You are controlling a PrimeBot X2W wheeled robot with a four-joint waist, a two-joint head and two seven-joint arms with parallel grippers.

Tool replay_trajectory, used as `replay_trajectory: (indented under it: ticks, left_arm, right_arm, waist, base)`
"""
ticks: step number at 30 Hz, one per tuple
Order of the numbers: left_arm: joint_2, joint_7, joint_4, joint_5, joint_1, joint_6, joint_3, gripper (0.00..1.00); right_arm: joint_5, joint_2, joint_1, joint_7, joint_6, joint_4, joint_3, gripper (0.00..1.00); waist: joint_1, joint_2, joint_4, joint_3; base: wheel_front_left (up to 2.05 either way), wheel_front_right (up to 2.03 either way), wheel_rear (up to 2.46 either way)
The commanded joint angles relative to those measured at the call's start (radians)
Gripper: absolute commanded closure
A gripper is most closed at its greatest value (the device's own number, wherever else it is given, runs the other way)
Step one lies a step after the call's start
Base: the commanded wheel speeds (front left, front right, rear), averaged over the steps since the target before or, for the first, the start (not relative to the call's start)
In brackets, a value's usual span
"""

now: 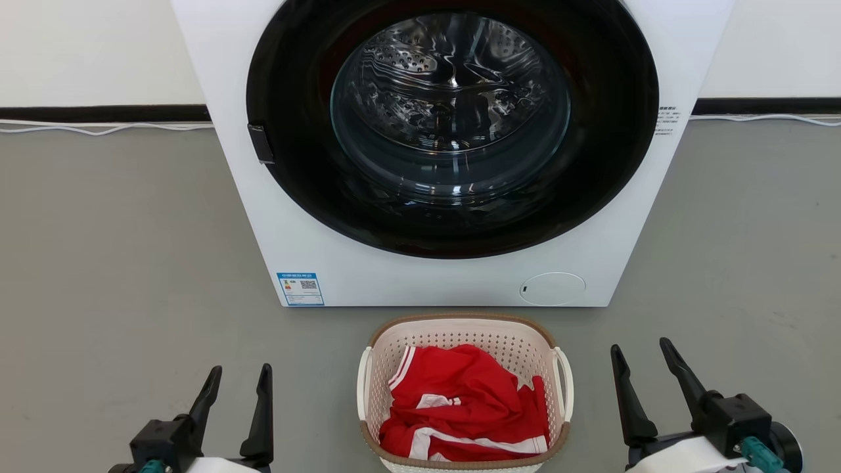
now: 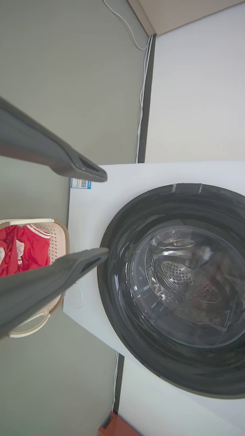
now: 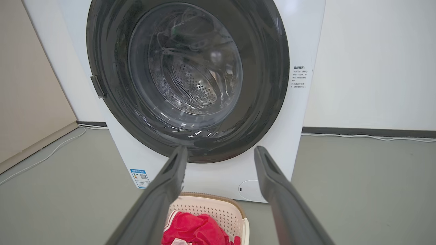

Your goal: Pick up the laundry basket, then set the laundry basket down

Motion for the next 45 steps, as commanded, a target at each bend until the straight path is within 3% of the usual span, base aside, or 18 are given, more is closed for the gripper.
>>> replay_trajectory:
  ticks: [1, 23, 35, 45]
  left_arm:
    - [0.011, -0.014, -0.031, 0.039, -0.015, -0.006, 0.025, 0.00]
    - [0.011, -0.023, -0.021, 0.060, -0.016, -0.006, 0.032, 0.00]
    - [0.011, -0.023, 0.000, 0.033, -0.101, -0.006, 0.010, 0.00]
    - [0.011, -0.023, 0.107, 0.039, -0.252, -0.006, -0.048, 0.00]
  right_arm:
    - [-0.040, -0.010, -0.020, -0.021, 0.007, -0.024, 0.025, 0.00]
    - [-0.051, -0.010, -0.026, -0.030, 0.007, -0.006, -0.001, 0.00]
    - [-0.063, -0.010, -0.112, -0.030, 0.007, 0.017, -0.010, 0.00]
    - [-0.078, -0.010, -0.258, -0.030, 0.007, 0.127, -0.036, 0.00]
  waist:
    - [0.0000, 0.0000, 0.001, 0.000]
    - [0.0000, 0.0000, 0.005, 0.015]
    - [0.0000, 0.0000, 0.009, 0.139]
    - [0.0000, 0.0000, 0.018, 0.300]
  base:
    - [0.00, 0.00, 0.00]
    - [0.00, 0.00, 0.00]
    - [0.00, 0.00, 0.00]
    - [0.00, 0.00, 0.00]
